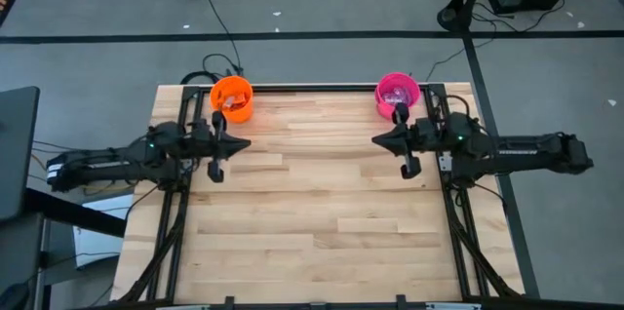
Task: Sort candy by brand, put in halloween buckets
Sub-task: Return to Home Position
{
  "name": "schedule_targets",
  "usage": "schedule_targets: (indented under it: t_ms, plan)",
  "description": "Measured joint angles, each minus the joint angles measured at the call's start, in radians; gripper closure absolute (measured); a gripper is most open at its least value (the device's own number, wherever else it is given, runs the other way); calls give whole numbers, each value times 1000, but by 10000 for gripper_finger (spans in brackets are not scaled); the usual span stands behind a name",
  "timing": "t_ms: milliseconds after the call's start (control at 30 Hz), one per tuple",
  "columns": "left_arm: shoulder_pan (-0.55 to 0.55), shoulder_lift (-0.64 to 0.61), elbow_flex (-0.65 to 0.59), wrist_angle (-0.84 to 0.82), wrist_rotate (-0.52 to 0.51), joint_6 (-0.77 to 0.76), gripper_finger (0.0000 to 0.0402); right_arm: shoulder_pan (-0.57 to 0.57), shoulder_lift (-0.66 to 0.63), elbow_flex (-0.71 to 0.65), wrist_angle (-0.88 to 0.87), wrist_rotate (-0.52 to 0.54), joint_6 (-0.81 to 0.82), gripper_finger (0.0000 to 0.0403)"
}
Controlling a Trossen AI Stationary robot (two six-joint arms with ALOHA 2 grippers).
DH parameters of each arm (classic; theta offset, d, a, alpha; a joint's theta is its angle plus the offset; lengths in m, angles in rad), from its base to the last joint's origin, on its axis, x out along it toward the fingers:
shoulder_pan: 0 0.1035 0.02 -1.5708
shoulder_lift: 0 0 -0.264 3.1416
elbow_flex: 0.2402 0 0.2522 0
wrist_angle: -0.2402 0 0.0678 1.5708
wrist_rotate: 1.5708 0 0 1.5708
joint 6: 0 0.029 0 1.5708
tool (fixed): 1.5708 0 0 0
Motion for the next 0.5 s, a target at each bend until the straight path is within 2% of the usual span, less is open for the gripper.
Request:
schedule_targets:
  t_ms: [133,233,333,500]
  plan:
    - [-42,-1,-59,80,0,-10,401,18,-33,-40,-10,-37,48,396]
    - [-67,-2,-73,54,-2,-9,401,33,-64,-75,-10,-36,45,396]
    - [-78,-24,-58,-90,-3,-10,401,38,-96,-97,-15,-51,86,396]
    - [-82,-108,25,-322,-13,39,401,32,-174,-96,-41,-148,145,395]
